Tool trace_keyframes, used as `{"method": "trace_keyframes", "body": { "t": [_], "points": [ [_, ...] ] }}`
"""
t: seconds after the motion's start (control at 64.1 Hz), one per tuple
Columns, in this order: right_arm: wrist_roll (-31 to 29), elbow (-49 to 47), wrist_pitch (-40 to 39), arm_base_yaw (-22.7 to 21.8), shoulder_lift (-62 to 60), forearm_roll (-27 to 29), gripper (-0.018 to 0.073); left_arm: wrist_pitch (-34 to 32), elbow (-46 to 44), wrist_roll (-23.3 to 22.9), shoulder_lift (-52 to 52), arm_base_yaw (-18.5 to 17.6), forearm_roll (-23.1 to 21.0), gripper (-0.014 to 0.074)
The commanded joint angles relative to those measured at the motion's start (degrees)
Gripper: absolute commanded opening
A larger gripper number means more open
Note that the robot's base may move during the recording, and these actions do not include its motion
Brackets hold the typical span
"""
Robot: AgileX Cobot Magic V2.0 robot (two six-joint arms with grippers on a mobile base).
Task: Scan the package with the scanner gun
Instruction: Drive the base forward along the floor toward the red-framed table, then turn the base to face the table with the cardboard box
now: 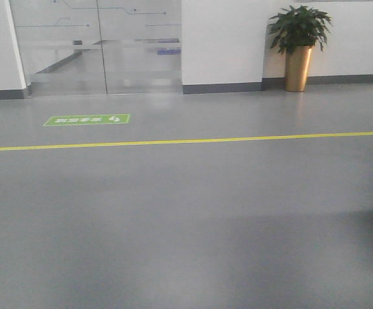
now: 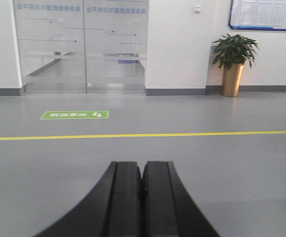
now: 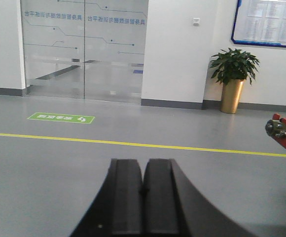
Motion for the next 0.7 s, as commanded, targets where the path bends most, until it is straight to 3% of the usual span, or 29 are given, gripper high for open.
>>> {"method": "trace_keyframes", "body": {
  "t": [0.0,0.687],
  "points": [
    [0.2,0.0,-1.3,0.3,-0.2,0.0,-0.0168,-0.8,-0.1,-0.4,-0.2,-0.3,0.2,-0.0111],
    [0.2,0.0,-1.3,0.3,-0.2,0.0,-0.0168,-0.8,-0.1,-0.4,-0.2,-0.3,0.2,-0.0111]
  ]
}}
